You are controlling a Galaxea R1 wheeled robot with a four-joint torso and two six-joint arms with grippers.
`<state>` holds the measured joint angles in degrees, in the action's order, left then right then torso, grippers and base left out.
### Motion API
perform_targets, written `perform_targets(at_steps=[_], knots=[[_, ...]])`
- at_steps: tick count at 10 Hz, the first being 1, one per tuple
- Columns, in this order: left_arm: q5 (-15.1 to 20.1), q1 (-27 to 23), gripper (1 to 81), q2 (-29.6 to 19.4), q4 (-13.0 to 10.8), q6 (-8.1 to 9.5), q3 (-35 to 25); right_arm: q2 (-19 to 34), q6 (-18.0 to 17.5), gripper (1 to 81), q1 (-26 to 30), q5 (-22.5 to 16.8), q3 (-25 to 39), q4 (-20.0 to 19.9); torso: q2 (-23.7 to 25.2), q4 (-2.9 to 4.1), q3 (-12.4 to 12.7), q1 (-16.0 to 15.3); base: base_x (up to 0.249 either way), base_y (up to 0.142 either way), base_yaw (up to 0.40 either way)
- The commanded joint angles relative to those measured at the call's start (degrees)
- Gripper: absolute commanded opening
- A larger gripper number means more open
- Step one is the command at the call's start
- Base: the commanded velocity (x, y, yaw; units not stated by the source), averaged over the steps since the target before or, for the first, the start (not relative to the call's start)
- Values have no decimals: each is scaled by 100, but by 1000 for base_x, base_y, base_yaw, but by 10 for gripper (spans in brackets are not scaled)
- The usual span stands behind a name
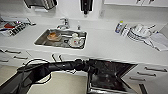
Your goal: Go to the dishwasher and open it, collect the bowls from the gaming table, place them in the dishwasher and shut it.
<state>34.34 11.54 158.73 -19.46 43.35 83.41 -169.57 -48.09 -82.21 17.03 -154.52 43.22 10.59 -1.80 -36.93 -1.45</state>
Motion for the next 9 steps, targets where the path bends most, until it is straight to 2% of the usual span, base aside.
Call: perform_targets(at_steps=[1, 3, 5, 7, 9], knots=[[90, 131, 811, -1007, -611, -28, -1097, 569, -34, 10, -19, 1, 308, 29, 0, 0, 0, 0, 0, 0, 0], [99, 765, 811, -1614, -1040, -37, -1536, 1192, -216, 10, -19, 247, 816, 29, 0, 0, 0, -2, 0, 0, 0], [90, 1651, 811, -2037, -1638, -46, -1740, 1930, -472, 10, 15, 598, 1449, 29, 0, 0, 0, -2, 0, 0, 0], [90, 2541, 811, -2135, -2323, -46, -1678, 2616, -692, 10, 104, 723, 2116, 38, 0, 0, 0, -2, 0, 0, 0], [82, 3313, 811, -2205, -2912, -38, -1653, 3353, -824, 10, 227, 732, 2915, 47, 0, 0, 0, -2, 0, 0, 0]])
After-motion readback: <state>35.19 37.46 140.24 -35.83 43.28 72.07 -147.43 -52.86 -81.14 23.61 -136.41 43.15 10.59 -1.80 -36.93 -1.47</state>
